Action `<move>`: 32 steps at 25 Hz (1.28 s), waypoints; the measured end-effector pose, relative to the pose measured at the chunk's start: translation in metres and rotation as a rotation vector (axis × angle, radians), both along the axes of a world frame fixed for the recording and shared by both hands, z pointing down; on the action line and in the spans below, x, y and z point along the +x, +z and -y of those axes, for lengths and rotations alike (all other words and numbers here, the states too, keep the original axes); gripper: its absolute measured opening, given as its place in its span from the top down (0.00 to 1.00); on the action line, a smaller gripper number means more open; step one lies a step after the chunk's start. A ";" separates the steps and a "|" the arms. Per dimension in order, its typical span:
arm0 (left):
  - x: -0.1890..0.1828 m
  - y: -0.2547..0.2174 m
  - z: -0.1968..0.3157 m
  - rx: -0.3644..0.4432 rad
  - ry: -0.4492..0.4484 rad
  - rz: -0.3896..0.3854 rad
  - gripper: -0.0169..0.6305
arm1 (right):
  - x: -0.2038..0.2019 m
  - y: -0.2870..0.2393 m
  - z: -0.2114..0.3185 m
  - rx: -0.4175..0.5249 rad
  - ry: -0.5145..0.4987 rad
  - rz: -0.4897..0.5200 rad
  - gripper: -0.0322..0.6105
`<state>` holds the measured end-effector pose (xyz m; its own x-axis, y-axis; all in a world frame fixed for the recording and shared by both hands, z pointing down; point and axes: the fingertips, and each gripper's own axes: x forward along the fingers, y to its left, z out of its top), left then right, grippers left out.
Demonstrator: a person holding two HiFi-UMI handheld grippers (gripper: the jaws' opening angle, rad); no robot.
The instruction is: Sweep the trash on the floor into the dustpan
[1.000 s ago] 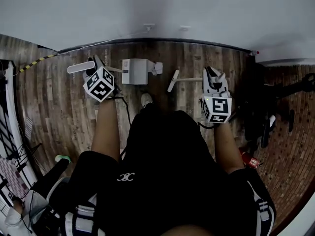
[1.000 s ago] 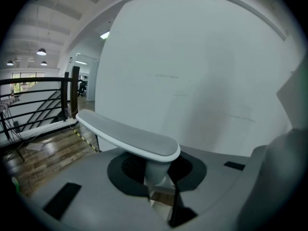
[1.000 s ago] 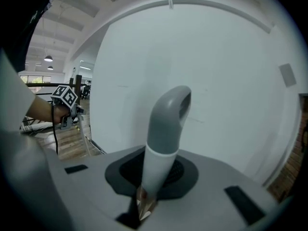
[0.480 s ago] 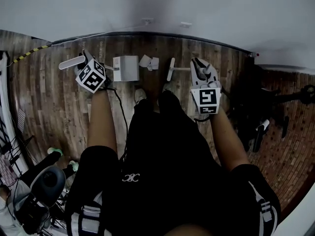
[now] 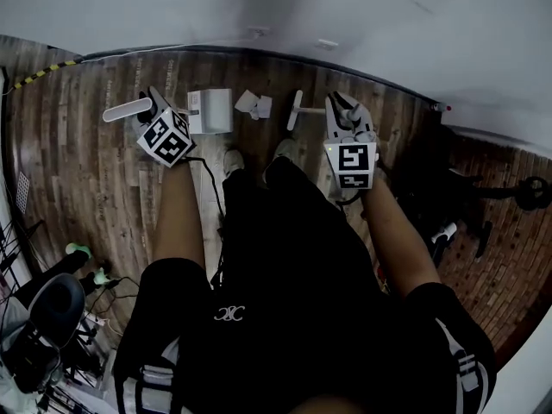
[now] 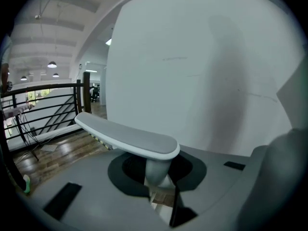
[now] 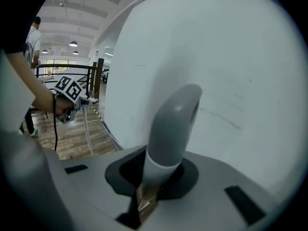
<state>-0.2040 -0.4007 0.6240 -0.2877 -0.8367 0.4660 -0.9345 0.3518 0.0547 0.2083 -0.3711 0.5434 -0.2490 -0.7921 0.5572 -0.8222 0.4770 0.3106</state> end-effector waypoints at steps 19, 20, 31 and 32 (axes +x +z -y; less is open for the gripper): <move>0.031 0.000 -0.013 0.037 0.100 -0.033 0.85 | -0.172 -0.025 0.029 0.018 -0.225 0.332 0.88; 0.030 0.000 -0.014 0.037 0.103 -0.035 0.85 | -0.182 -0.029 0.028 0.018 -0.247 0.350 0.88; 0.022 0.004 -0.018 0.030 0.136 -0.057 0.84 | -0.215 -0.060 0.007 0.015 -0.324 0.407 0.88; 0.022 0.004 -0.018 0.031 0.136 -0.060 0.84 | -0.210 -0.065 0.004 0.019 -0.319 0.393 0.89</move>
<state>-0.1823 -0.3824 0.6280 -0.1429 -0.8805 0.4520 -0.9681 0.2193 0.1211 -0.0017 -0.3750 0.4783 -0.6685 -0.6513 0.3591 -0.6929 0.7208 0.0176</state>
